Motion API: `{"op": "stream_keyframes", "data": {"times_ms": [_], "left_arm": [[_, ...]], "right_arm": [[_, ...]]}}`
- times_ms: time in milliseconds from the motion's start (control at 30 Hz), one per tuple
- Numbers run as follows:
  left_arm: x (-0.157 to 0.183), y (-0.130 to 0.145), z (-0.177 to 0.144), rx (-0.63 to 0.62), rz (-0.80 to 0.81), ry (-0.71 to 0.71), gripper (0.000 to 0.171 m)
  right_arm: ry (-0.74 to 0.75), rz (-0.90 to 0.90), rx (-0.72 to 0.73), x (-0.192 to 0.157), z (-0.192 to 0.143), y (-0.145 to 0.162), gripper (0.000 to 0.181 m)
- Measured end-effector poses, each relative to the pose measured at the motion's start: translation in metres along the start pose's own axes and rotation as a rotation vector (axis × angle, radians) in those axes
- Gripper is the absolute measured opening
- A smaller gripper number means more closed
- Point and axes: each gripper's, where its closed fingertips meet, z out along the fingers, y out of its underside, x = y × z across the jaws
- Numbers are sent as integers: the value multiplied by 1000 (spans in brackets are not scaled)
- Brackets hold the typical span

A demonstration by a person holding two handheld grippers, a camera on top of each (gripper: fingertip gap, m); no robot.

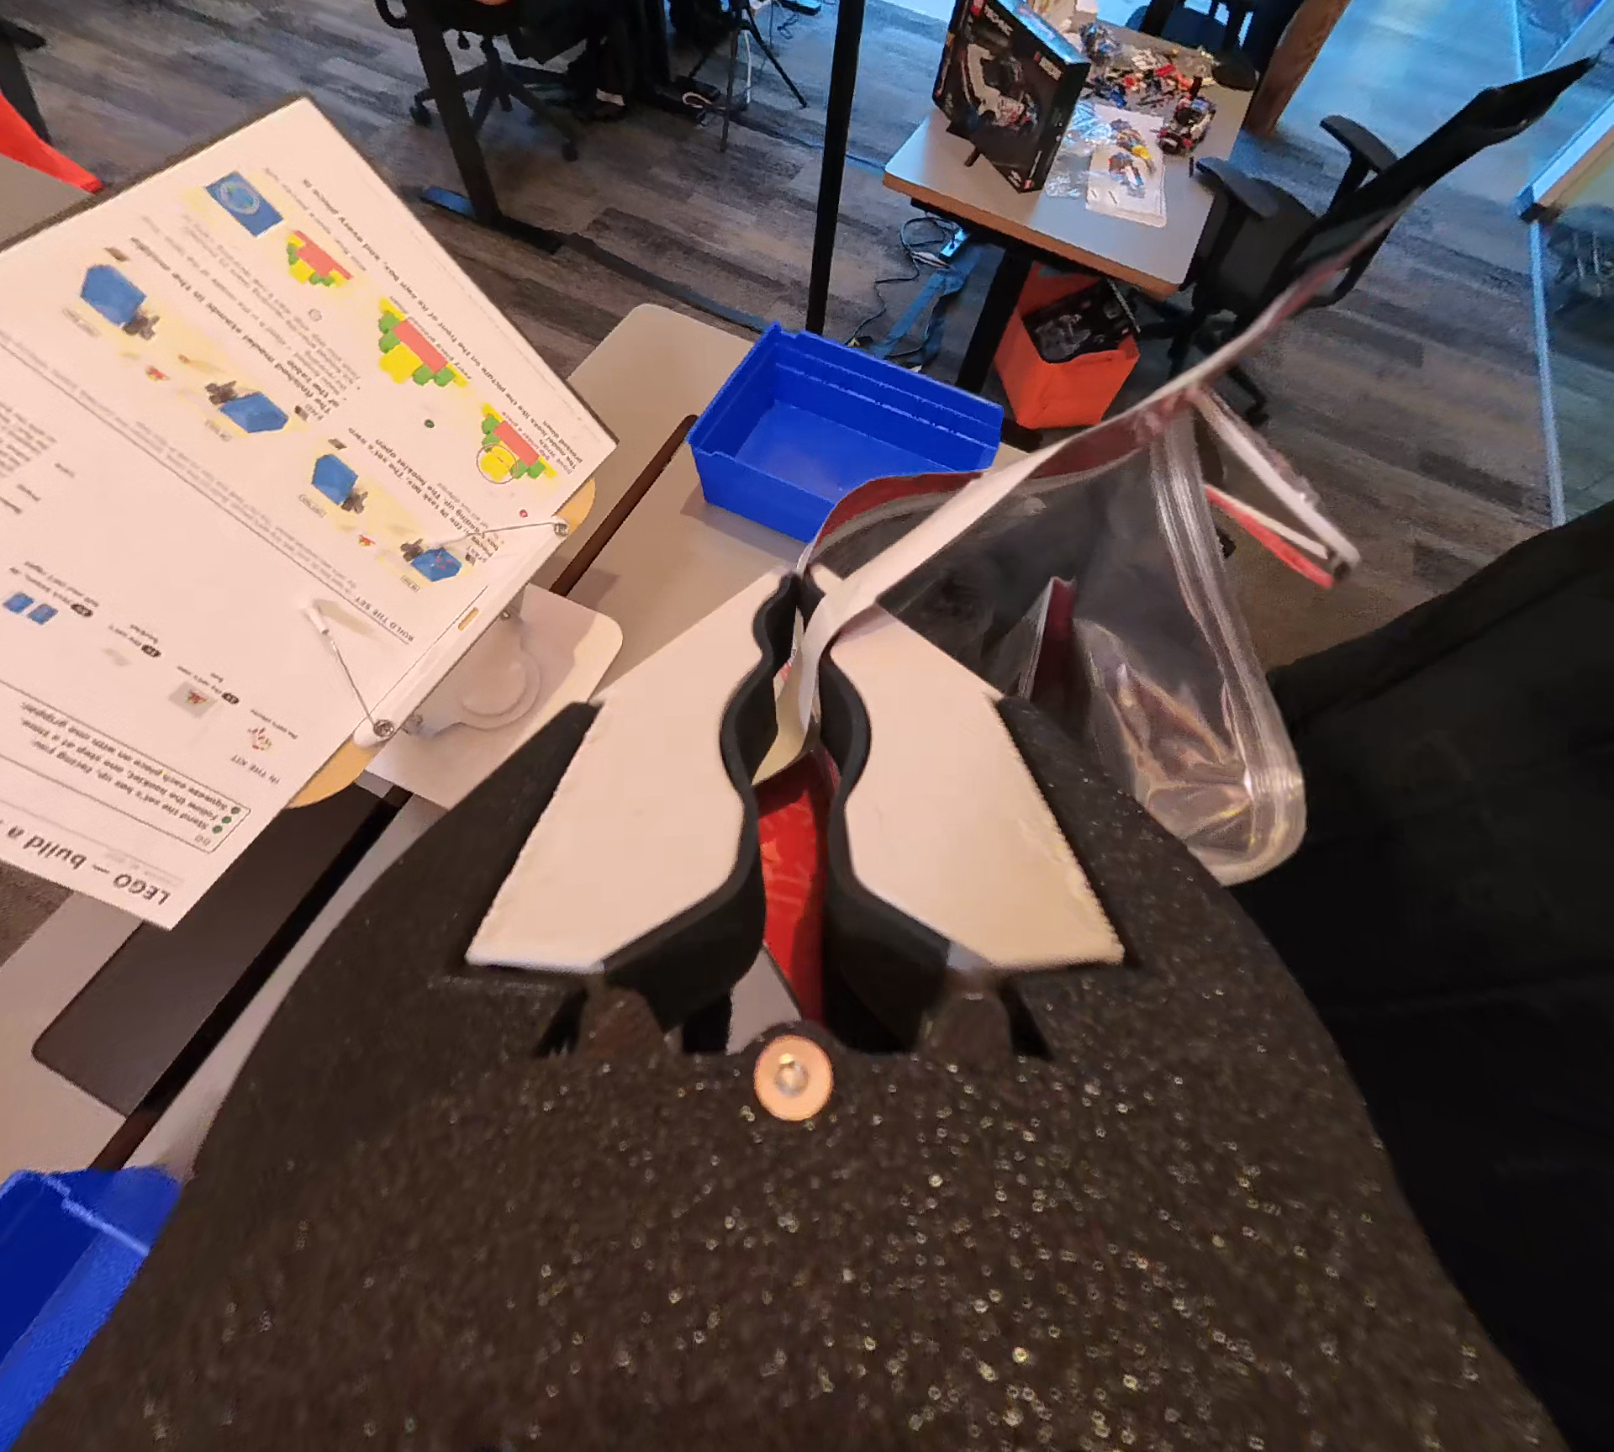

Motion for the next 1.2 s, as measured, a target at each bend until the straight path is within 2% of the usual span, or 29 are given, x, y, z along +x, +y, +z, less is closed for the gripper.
{"op": "stream_keyframes", "data": {"times_ms": [167, 500, 567, 800, 867, 1000, 1100, 1200], "left_arm": [[-26, 16, -16, -47, 44, -62, 0], [-105, 84, -57, -130, 203, -121, 0], [-131, 105, -67, -132, 144, -144, 0], [-203, 170, -99, -4, 16, -123, 0], [-222, 189, -107, 35, 28, -136, 0], [-256, 223, -118, 118, -70, -131, 0], [-282, 254, -121, 111, -86, -162, 0], [-307, 286, -121, 116, -192, -162, 0]], "right_arm": [[51, 32, 48, 6, 8, 2, 59], [237, -9, -89, 39, 25, 19, 41], [273, -17, -136, 48, 33, 26, 39], [333, -37, -263, 72, 67, 42, 31], [344, -36, -290, 79, 78, 45, 26], [382, -33, -341, 98, 99, 54, 17], [384, -23, -405, 108, 116, 66, 15], [407, -12, -451, 120, 130, 76, 9]]}}
